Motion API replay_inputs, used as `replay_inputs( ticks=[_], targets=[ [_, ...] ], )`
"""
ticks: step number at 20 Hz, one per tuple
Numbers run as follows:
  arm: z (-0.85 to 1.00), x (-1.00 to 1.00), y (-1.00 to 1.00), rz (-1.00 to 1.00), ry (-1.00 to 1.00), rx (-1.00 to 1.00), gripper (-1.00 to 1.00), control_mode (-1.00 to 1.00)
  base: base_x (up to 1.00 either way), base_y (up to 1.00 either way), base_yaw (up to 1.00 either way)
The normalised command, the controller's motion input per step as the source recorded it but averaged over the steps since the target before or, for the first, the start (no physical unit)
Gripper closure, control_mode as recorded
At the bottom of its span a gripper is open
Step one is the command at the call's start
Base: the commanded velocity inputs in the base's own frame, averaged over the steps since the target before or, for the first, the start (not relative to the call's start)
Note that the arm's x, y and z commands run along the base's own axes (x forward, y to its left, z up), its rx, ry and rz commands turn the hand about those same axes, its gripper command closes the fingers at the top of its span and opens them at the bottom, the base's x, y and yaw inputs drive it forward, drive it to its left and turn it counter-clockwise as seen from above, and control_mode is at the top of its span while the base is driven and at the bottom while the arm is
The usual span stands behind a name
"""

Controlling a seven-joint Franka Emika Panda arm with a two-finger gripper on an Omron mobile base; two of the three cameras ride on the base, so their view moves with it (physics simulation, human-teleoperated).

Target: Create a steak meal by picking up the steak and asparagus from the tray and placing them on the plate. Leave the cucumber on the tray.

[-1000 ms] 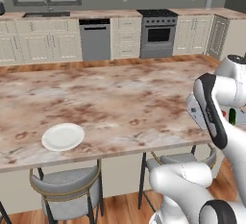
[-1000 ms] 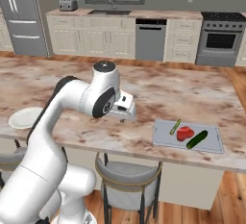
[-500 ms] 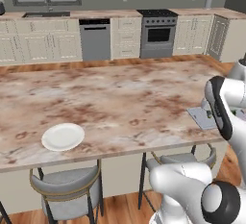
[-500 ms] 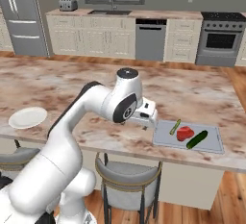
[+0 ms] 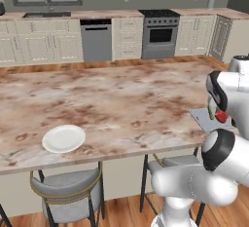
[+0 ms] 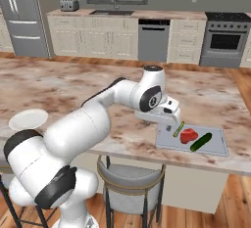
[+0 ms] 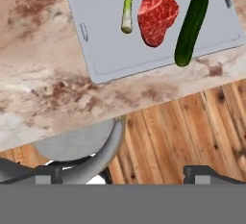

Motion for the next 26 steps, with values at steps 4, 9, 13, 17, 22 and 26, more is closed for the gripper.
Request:
replay_inputs(
  ticks=[4,9,13,17,22,26],
  targets=[
    [-0.08,0.51,-0.31,0.00,0.00,0.03,-1.00,-1.00,0.00,0.00,0.00],
    [-0.23,0.48,-0.27,0.00,0.00,0.04,-1.00,-1.00,0.00,0.00,0.00],
    [-0.37,0.48,-0.13,0.00,0.00,0.00,-1.00,-1.00,0.00,0.00,0.00],
    [-0.48,0.54,-0.18,0.00,0.00,0.00,-1.00,-1.00,0.00,0.00,0.00],
    [-0.47,0.36,-0.38,-0.02,0.00,0.01,-1.00,-1.00,0.00,0.00,0.00],
    [-0.45,0.08,-0.49,-0.08,0.00,0.00,-1.00,-1.00,0.00,0.00,0.00]
  ],
)
